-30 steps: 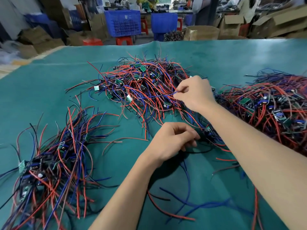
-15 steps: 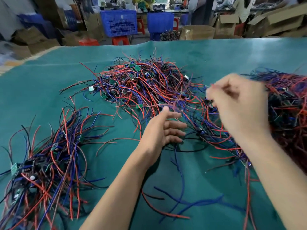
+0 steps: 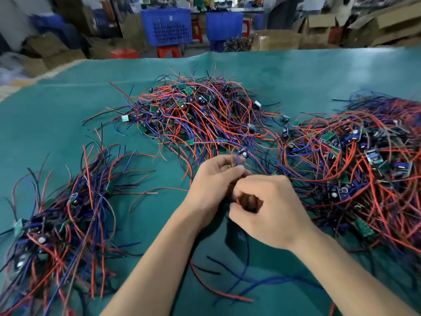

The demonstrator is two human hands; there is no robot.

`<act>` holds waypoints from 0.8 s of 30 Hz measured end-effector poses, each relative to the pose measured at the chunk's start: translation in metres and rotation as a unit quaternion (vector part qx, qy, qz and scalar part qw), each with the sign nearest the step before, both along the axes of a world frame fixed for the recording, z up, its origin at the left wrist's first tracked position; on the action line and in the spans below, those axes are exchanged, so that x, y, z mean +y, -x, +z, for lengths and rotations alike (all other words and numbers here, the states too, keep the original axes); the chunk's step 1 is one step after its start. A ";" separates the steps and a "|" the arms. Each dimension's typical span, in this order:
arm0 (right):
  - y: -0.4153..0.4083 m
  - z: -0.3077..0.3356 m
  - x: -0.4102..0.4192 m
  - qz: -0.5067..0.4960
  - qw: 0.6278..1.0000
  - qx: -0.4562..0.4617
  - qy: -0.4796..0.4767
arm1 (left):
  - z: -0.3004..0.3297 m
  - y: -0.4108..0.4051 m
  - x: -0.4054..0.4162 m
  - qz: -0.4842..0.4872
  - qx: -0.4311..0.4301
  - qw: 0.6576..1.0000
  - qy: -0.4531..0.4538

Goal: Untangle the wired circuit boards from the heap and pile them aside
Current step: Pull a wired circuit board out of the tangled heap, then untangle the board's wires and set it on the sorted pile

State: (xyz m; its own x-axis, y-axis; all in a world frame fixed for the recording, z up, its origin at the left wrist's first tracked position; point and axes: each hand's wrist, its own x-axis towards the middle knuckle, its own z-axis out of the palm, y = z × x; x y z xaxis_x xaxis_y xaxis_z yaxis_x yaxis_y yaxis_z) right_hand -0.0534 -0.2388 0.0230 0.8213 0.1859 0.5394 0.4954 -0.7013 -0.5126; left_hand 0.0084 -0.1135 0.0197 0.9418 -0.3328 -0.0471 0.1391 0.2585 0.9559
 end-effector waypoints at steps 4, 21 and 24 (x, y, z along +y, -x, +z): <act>-0.002 -0.002 -0.004 0.072 0.977 0.117 -0.164 | -0.001 -0.001 0.000 0.009 -0.022 1.000 -0.007; -0.022 0.013 -0.032 -0.068 0.790 0.214 -0.570 | 0.006 0.007 0.000 -0.086 -0.053 0.994 -0.041; -0.023 0.020 -0.037 -0.027 0.727 0.224 -0.648 | 0.008 0.001 0.002 -0.011 0.045 0.998 0.035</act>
State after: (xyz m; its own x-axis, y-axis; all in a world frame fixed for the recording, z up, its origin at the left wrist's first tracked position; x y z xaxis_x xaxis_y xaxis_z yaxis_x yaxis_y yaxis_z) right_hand -0.0305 -0.2754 0.0432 0.9558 -0.2795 -0.0915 0.0647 0.5035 -0.8615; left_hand 0.0076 -0.1111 0.0274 0.9269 -0.3597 -0.1072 0.2304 0.3198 0.9190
